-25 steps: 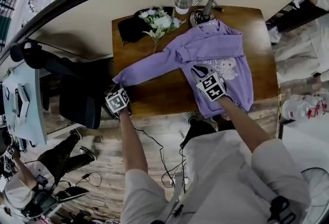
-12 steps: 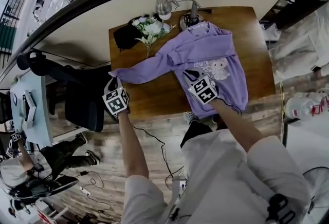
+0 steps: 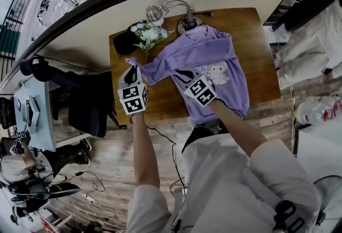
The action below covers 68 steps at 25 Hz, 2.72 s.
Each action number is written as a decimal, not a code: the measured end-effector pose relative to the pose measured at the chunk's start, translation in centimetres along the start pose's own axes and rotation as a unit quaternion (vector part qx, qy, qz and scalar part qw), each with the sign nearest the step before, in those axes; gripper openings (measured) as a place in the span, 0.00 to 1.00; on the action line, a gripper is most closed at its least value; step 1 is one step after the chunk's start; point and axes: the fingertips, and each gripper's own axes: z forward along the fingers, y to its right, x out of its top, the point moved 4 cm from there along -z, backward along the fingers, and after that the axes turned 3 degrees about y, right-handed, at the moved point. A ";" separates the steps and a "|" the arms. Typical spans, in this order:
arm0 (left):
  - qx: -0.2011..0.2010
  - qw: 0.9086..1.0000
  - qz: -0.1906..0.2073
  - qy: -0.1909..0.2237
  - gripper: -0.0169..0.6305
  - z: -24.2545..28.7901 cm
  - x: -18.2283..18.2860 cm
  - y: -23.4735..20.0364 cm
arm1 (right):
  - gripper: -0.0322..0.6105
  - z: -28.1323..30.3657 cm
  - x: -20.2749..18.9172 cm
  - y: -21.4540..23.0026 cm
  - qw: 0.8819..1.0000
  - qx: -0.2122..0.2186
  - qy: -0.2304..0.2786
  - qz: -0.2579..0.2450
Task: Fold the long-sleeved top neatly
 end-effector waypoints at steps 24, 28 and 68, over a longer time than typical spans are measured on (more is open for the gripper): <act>-0.104 0.994 0.036 0.015 0.15 1.6 6.1 15.6 | 0.11 -4.6 4.7 8.5 0.992 -0.102 0.079 0.004; -0.095 0.995 0.033 -0.004 0.15 1.6 4.5 15.7 | 0.11 -7.0 3.6 11.9 0.986 -0.136 0.093 0.031; -0.021 0.979 -0.127 -0.157 0.11 -2.2 -18.8 25.3 | 0.08 -15.7 -15.9 25.4 0.982 -0.122 -0.032 0.139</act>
